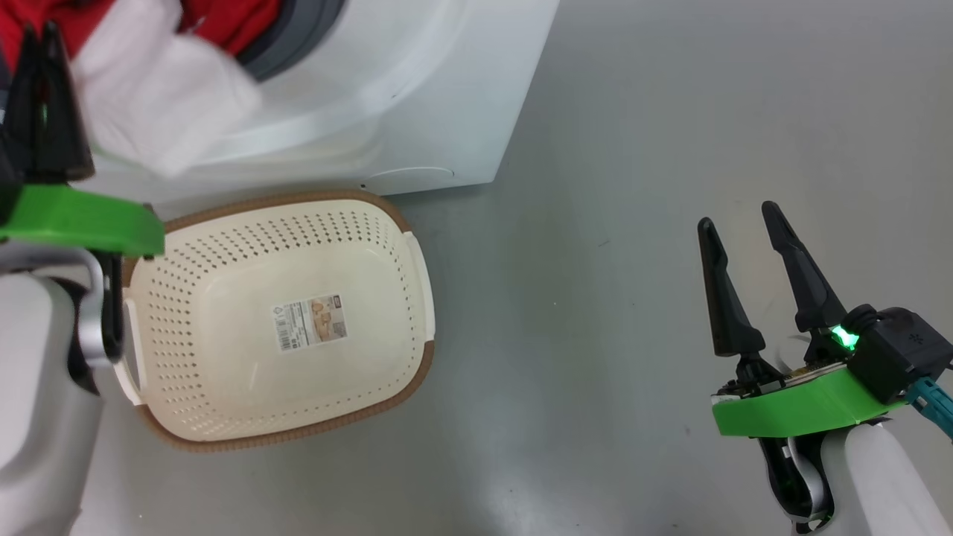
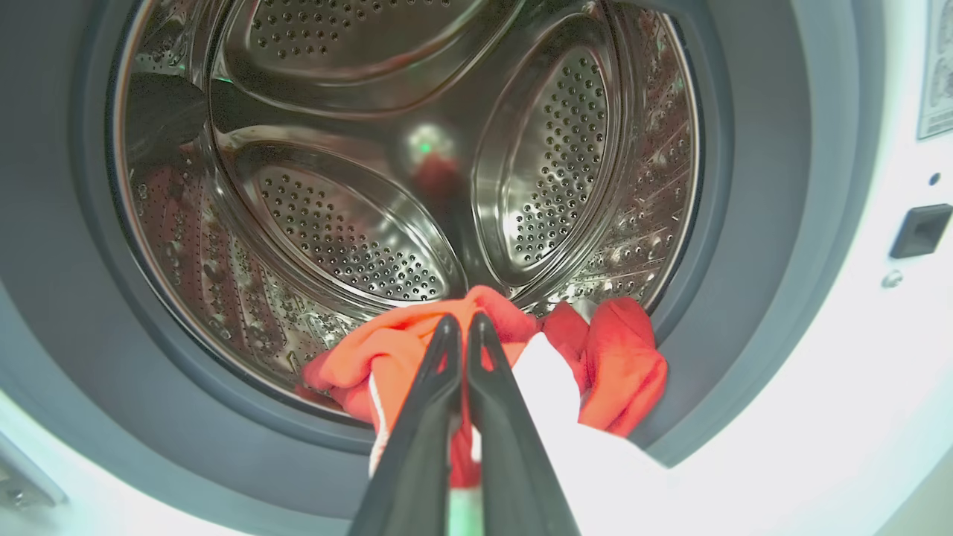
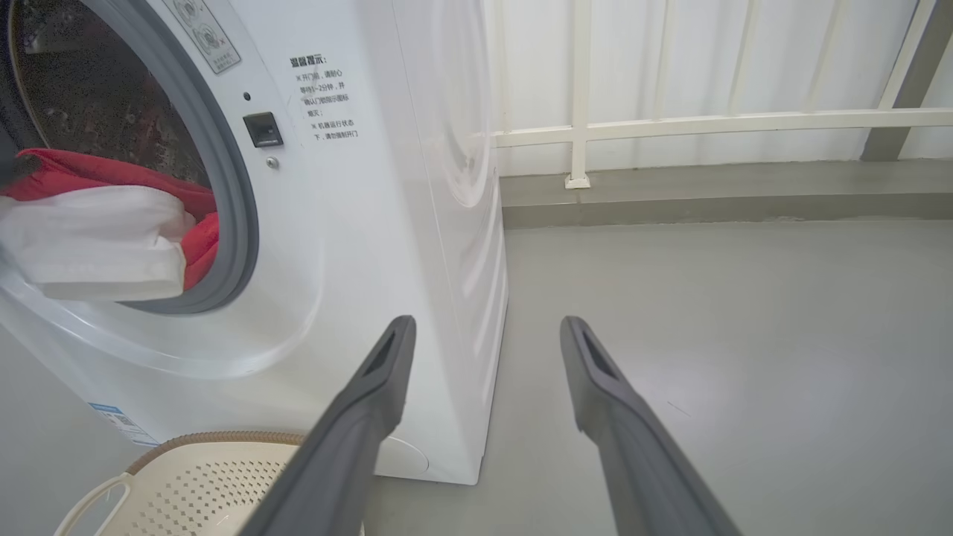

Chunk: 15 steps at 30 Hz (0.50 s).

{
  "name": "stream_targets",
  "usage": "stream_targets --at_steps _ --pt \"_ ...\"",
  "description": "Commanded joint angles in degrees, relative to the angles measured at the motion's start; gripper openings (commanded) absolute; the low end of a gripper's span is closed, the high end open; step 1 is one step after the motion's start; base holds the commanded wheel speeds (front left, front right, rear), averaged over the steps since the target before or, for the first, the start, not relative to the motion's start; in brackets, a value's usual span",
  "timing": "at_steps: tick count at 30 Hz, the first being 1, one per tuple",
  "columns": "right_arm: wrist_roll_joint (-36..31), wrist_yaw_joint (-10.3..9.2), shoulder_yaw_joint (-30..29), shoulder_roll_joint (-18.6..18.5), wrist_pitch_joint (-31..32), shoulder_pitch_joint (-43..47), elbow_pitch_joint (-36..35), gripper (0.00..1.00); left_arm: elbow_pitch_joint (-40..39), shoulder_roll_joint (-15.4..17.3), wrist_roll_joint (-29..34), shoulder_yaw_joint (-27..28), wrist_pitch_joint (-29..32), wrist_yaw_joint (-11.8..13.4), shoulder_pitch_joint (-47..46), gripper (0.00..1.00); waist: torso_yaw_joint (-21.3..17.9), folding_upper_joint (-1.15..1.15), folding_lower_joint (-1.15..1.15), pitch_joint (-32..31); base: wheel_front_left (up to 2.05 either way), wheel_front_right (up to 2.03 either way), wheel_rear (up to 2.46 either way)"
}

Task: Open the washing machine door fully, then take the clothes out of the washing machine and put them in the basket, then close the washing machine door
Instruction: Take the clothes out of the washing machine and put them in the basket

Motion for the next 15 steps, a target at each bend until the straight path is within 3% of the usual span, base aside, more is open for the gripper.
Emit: stream_targets --at_steps 1,15 --pt "0.1 0.36 1.09 -0.4 -0.36 1.16 -1.14 1.0 -3.09 2.91 0.07 1.74 0.4 0.63 1.49 0.0 0.59 0.0 0.0 -0.84 0.0 0.0 0.0" --pt "-0.4 0.36 -0.45 -0.4 -0.36 3.43 -1.29 1.0 -18.02 2.93 -0.32 0.59 4.06 4.45 13.97 0.0 2.88 0.0 0.0 -5.95 0.0 0.0 0.0"
